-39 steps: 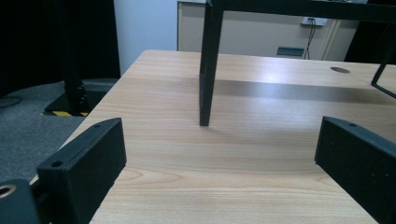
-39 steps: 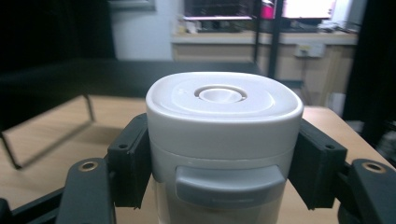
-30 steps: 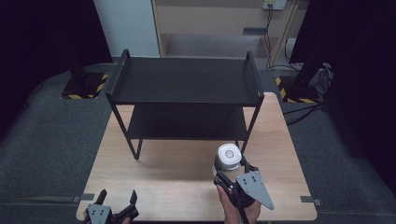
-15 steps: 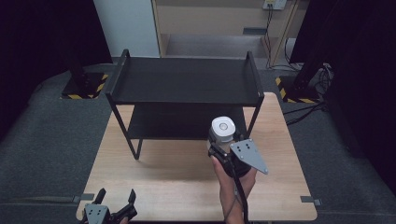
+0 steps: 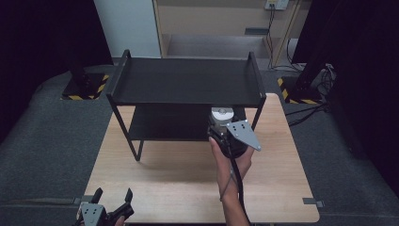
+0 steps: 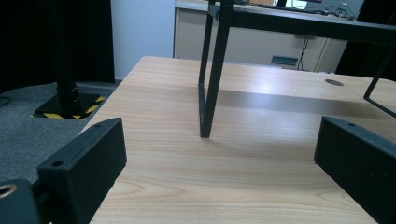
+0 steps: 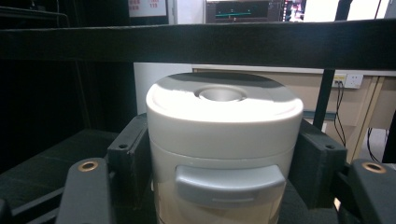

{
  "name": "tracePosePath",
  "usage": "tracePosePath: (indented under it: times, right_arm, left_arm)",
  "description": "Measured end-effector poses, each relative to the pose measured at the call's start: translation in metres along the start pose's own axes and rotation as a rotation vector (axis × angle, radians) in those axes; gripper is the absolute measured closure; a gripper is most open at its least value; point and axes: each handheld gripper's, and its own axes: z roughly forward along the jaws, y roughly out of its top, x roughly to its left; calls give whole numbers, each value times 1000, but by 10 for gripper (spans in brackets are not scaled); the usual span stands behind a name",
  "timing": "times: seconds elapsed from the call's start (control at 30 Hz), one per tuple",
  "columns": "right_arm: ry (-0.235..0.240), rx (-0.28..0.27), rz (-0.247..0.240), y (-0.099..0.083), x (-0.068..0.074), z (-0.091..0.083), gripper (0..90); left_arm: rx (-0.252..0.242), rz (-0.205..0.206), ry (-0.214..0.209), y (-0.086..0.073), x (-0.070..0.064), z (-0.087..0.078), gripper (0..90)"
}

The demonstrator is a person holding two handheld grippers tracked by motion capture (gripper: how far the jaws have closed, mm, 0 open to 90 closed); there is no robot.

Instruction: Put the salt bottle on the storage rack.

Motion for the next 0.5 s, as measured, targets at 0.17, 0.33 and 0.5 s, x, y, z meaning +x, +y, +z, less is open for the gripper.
tracePosePath:
  times: [0.17,0.33,0.5]
  right_arm:
    - [-8,11,0,1,4,12,321]
    - [-14,24,-1,1,6,21,321]
    - [-21,40,-4,2,7,26,320]
  left_arm:
    - [4,1,0,1,2,3,12]
    - [9,1,0,1,4,4,12]
    - [6,-4,3,1,6,4,12]
